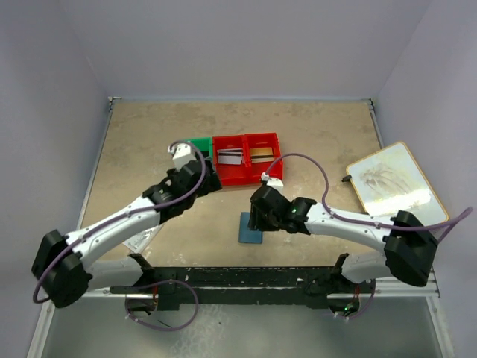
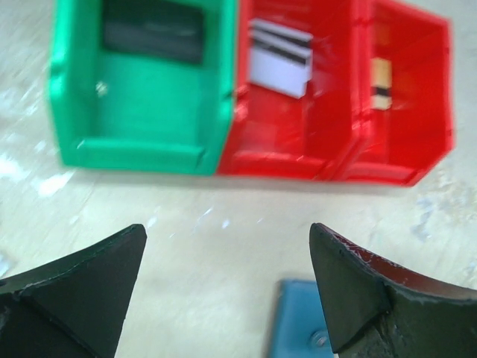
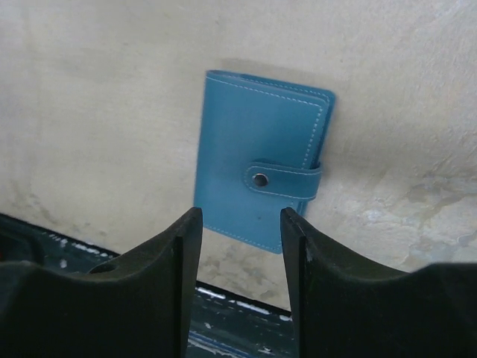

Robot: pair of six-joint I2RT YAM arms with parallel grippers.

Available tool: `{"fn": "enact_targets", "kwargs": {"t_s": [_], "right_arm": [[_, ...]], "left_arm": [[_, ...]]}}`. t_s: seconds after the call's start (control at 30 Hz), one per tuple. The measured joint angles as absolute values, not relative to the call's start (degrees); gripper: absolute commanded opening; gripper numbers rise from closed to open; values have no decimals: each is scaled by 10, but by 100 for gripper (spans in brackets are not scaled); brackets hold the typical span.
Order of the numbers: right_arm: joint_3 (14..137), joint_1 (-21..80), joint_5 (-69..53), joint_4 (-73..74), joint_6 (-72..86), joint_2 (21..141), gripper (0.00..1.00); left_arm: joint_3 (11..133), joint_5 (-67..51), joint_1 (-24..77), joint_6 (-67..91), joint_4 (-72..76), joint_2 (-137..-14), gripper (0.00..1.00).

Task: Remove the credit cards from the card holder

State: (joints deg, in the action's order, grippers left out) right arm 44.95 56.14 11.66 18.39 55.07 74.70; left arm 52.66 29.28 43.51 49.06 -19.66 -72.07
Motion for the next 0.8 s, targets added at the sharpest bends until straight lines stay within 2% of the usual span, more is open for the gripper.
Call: {"fn": "enact_targets", "kwargs": {"t_s": [0.1, 0.27, 0.7, 0.8], "right_arm": [[455, 579, 133, 199, 564, 778, 48], [483, 595, 156, 235, 573, 821, 47], [555, 601, 175, 271, 572, 903, 40], [568, 601, 180, 282, 575, 929, 36]], "left_arm": [[432, 301, 435, 535, -203, -629, 89], [321, 293, 435, 598, -189, -516, 83], [308, 242, 435, 614, -156, -575, 76], [310, 236, 435, 614, -145, -583, 75]]}}
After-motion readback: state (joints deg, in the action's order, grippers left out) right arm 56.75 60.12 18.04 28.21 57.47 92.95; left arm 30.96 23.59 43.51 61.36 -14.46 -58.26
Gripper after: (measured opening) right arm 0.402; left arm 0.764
